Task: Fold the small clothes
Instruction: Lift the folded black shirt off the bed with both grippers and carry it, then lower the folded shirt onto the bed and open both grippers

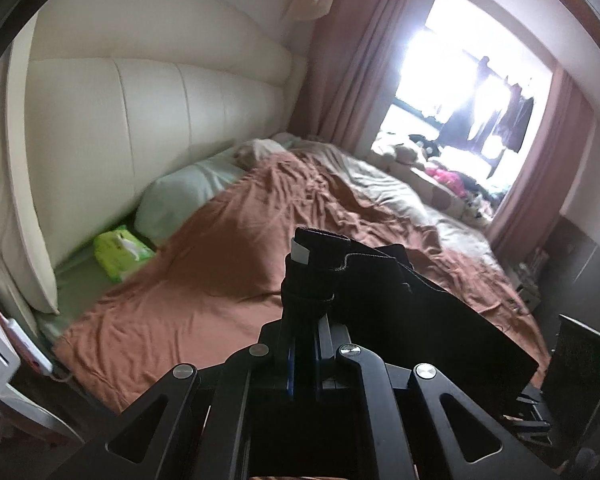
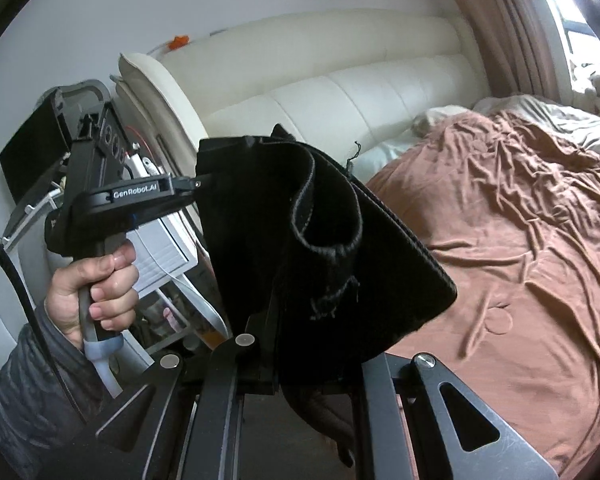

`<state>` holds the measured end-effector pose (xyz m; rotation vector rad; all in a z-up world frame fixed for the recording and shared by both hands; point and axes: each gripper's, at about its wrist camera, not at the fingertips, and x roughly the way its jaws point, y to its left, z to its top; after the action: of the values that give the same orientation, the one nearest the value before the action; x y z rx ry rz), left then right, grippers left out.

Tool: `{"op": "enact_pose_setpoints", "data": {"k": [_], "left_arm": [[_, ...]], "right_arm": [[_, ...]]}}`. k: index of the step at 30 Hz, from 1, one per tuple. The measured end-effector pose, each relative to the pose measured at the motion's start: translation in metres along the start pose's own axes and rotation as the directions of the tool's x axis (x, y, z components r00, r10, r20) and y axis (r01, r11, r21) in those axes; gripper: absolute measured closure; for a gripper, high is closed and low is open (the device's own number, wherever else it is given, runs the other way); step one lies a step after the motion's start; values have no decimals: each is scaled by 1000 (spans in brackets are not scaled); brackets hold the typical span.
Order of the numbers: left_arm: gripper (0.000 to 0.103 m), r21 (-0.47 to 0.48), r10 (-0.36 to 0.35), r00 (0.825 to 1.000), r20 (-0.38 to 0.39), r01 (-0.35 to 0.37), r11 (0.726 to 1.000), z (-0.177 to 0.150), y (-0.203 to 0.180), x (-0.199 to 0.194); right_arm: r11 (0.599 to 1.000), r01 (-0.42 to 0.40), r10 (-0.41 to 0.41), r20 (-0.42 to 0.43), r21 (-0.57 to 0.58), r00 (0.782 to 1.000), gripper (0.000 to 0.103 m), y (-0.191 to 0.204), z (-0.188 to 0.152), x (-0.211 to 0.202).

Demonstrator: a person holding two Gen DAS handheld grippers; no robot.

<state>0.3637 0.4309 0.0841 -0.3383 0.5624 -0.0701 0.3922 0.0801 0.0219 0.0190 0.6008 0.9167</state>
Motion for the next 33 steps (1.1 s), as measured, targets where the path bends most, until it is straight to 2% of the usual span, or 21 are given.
{"op": "enact_pose_setpoints", "data": {"k": [5, 8, 15, 27, 31, 33], "left_arm": [[97, -14, 42, 998, -41, -42, 999, 4, 23, 42], [97, -18, 60, 997, -53, -61, 998, 5, 34, 72], [97, -36, 52, 994, -94, -56, 998, 11, 49, 147], [97, -12, 96, 972, -216, -101, 995, 7, 63, 258], [97, 5, 105, 966, -237, -107, 994, 9, 61, 289], [94, 21, 119, 959, -256, -118, 993, 9, 59, 301]], "right_arm": [[999, -5, 6, -28, 34, 1000, 95, -16, 6, 36], [1000, 23, -23, -44, 14, 999, 95, -31, 10, 58], [998, 57, -52, -94, 41, 994, 95, -74, 16, 106], [988, 78, -58, -146, 134, 988, 95, -138, 19, 174], [972, 143, -116, -149, 188, 982, 95, -167, 21, 193], [956, 204, -166, -185, 210, 969, 91, -180, 19, 204]]}}
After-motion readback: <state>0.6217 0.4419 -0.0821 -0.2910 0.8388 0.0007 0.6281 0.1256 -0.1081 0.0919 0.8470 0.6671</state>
